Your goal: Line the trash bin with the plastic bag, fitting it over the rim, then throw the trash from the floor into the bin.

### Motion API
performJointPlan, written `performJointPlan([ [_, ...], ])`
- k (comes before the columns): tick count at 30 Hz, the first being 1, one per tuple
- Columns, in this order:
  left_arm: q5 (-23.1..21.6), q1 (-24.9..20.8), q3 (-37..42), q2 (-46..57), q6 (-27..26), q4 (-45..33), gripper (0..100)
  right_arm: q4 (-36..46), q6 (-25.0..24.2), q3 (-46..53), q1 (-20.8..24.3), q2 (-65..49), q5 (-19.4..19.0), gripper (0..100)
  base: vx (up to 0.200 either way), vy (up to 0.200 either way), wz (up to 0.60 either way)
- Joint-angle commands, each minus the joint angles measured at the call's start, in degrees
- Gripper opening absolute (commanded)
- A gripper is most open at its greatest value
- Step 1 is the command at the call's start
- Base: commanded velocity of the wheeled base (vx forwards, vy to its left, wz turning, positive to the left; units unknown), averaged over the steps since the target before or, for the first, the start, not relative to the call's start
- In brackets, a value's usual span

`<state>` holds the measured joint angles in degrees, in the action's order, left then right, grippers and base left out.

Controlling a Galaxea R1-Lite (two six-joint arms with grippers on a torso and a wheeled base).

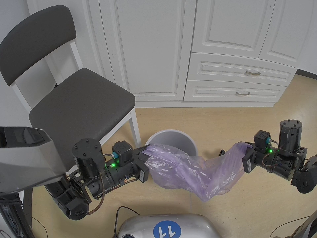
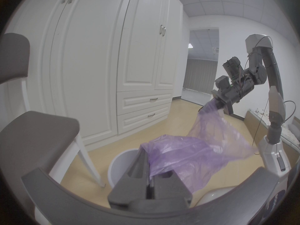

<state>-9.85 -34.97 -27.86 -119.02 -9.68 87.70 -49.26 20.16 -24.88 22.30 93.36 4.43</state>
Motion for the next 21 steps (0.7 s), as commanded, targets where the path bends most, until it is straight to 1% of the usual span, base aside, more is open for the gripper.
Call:
performJointPlan([
  [1, 0.4, -4.8, -4.3, -1.0, 0.6, 0.0, 0, -8.0, -3.4, 3.7, 4.2, 1.4, -2.6, 0, 0.0, 0.0, 0.0],
  [2, 0.4, -5.0, -4.6, -1.1, 0.6, 0.0, 0, -9.0, -3.8, 4.0, 4.6, 1.7, -3.1, 0, 0.0, 0.0, 0.0],
  [3, 0.4, -5.6, -5.6, -1.8, 0.9, 0.0, 0, -12.2, -5.3, 4.8, 5.4, 3.3, -5.0, 0, 0.0, 0.0, 0.0],
  [5, 0.6, -6.2, -6.5, -2.5, 1.4, 0.1, 0, -14.6, -6.6, 4.9, 6.9, 4.8, -6.1, 0, 0.0, 0.0, 0.0],
  [8, 2.6, -6.2, -6.4, -2.7, 1.9, 0.1, 0, -16.5, -9.7, 4.9, 9.5, 7.1, -6.3, 0, 0.0, 0.0, 0.0],
  [11, 4.9, -5.4, -6.4, -3.2, 2.3, 0.1, 0, -18.4, -12.7, 4.1, 11.5, 10.3, -6.1, 0, 0.0, 0.0, 0.0],
  [12, 5.4, -4.4, -6.3, -3.2, 2.8, 0.2, 0, -20.3, -13.9, 3.9, 12.1, 12.2, -6.0, 0, 0.0, 0.0, 0.0],
  [15, 5.4, -2.6, -6.4, -3.3, 4.1, 0.2, 0, -25.1, -15.4, 3.8, 12.8, 16.1, -5.9, 0, 0.0, 0.0, 0.0],
  [18, 5.3, -1.2, -6.9, -4.9, 6.2, 0.2, 0, -34.8, -15.8, 3.9, 12.4, 22.7, -5.7, 0, 0.0, 0.0, 0.0],
  [20, 5.5, -0.6, -7.7, -6.8, 6.8, 0.2, 0, -39.6, -15.8, 3.6, 11.9, 26.4, -5.7, 0, 0.0, 0.0, 0.0],
  [21, 5.5, -0.1, -8.2, -8.0, 6.7, 0.3, 0, -40.7, -15.8, 3.3, 11.5, 28.2, -5.7, 0, 0.0, 0.0, 0.0],
])
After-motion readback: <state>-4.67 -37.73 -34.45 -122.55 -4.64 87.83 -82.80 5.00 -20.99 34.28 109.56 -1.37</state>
